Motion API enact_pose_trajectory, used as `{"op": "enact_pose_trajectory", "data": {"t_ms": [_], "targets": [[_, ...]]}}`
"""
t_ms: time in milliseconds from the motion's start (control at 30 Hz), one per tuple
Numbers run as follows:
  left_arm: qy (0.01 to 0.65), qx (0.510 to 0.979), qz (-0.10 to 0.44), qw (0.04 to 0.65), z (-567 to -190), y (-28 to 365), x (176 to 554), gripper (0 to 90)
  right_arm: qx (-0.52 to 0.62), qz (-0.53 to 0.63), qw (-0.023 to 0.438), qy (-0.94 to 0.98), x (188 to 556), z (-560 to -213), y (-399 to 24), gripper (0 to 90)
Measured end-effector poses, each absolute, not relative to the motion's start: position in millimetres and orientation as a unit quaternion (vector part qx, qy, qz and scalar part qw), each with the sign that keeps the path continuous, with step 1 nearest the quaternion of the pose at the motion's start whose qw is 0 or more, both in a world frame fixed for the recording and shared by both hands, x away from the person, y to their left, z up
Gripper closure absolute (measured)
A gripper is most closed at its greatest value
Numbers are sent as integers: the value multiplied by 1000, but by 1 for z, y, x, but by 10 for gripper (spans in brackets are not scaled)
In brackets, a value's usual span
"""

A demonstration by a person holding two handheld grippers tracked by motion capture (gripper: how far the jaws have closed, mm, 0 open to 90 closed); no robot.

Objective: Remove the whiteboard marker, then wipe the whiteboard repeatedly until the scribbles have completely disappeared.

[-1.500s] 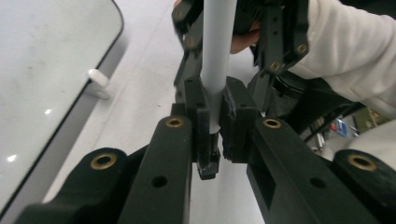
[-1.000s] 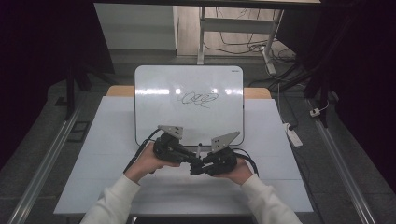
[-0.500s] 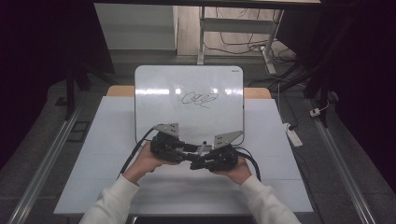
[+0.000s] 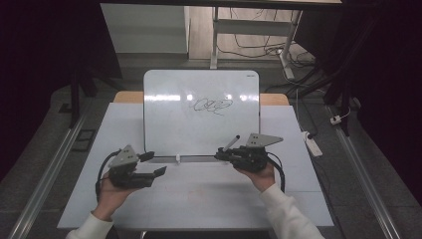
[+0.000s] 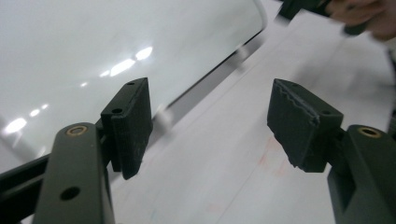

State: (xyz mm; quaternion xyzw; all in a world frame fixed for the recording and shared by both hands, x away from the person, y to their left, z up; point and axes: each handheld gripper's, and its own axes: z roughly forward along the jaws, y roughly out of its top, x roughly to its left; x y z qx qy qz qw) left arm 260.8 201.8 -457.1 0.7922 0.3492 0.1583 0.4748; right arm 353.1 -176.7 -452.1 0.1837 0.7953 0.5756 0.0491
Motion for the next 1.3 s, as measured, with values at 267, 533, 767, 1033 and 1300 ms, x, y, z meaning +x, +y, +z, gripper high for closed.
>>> {"op": "enact_pose_trajectory", "data": {"t_ms": [267,533,767,1033,1300], "targets": [[396,782,188,444,-492,223,241,292,213,593,97,770,356,-443,-188,772],[407,783,185,432,-499,223,247,233,226,606,123,753,360,-437,-194,773],[409,781,175,438,-501,227,250,218,247,615,151,733,377,-426,-188,772],[401,789,179,429,-504,226,252,212,303,585,214,721,435,-411,-182,772],[392,797,174,425,-508,223,253,210,351,556,249,711,479,-403,-185,772]]}}
